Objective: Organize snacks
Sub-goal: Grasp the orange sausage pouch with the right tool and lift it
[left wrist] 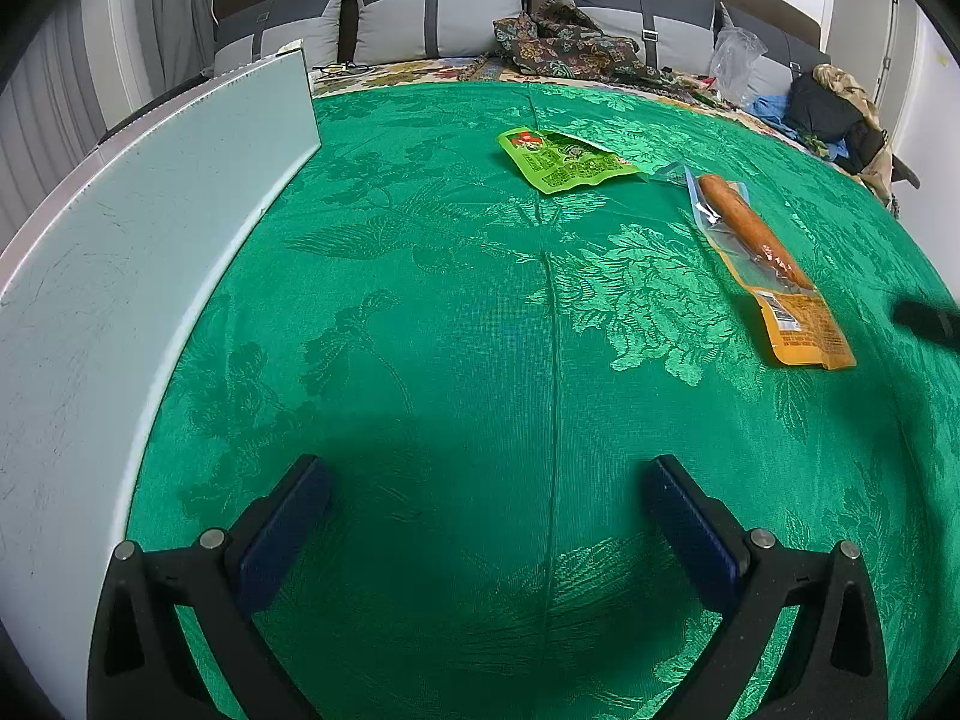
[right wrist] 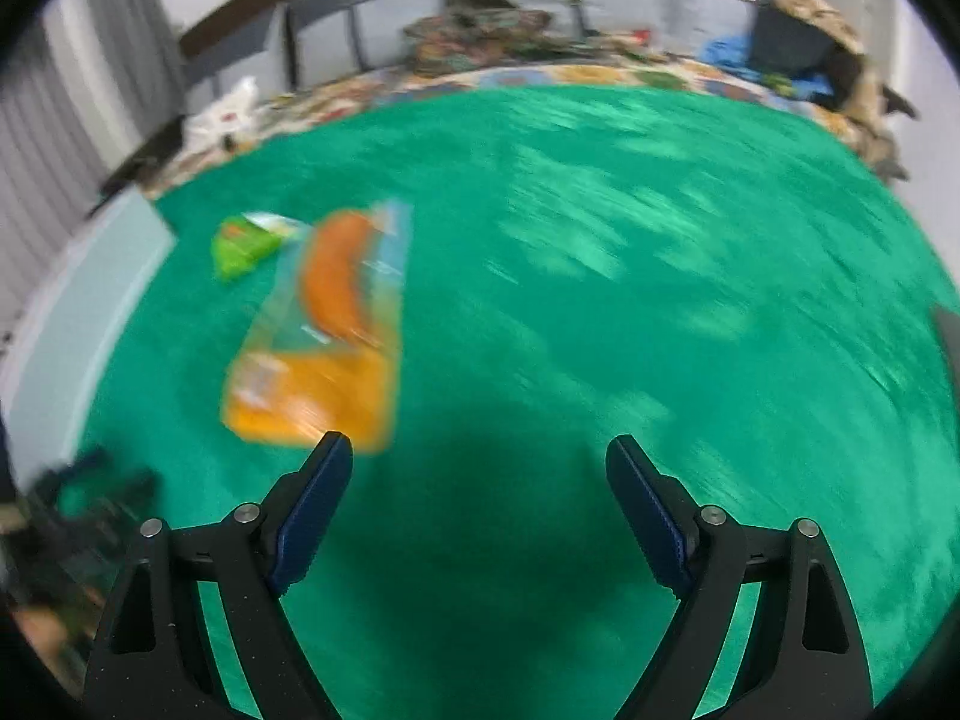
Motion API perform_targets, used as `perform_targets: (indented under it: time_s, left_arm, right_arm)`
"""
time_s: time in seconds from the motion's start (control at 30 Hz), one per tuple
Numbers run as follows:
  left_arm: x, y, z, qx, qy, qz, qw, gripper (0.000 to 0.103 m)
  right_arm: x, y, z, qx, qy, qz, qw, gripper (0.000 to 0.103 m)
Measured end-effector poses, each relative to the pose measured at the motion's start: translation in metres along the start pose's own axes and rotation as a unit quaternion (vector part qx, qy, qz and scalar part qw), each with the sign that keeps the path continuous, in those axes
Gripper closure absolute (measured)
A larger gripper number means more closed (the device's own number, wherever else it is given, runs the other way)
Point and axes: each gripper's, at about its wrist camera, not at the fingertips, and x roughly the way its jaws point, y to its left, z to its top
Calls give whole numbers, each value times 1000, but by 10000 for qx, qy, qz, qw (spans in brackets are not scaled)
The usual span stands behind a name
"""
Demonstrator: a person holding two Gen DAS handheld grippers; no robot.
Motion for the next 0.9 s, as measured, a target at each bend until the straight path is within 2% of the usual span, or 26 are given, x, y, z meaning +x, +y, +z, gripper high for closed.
perform_targets:
  time_s: [0.1, 0.2, 0.33, 0.37, 0.43, 0.53, 0.6, 0.67, 0.8, 0.9]
  left_arm:
    - [0, 0, 0, -1, 0, 0, 10000, 0]
    - [0, 0, 0, -1, 0, 0, 10000, 0]
    - [0, 0, 0, -2, -1, -1, 10000, 0]
    - [0, 0, 0, -1, 0, -1, 10000, 0]
    - [0, 0, 0, -2, 0, -1, 10000, 0]
    - [1, 0, 0, -2, 1, -1, 10000, 0]
    - [1, 0, 0, -3, -1, -1, 10000, 0]
    - [1, 0, 0, -3, 0, -1, 10000, 0]
    - [1, 0, 0, -3, 0, -2, 10000, 0]
    - [1, 0, 0, -4, 0, -4, 10000, 0]
  right_arm:
    - [25, 37, 32, -198, 216, 322, 9991, 14]
    - [59, 70, 56, -368, 500, 333, 9975, 14]
    - [101, 90, 65, -604, 858, -371, 9938, 13]
    - [104, 91, 65, -672, 761, -581, 9931, 13]
    - [104, 89, 65, -672, 619, -560, 9942, 13]
    - [100, 83, 61, -849, 584, -486, 9935, 19]
    - [95, 78, 60, -930, 630, -470, 9926, 35]
    - [90, 67, 60, -991, 704, -399, 9918, 42]
    - [74, 42, 51, -1092, 770, -595, 9892, 44]
    - [47, 14, 26, -1085, 622, -649, 9900, 44]
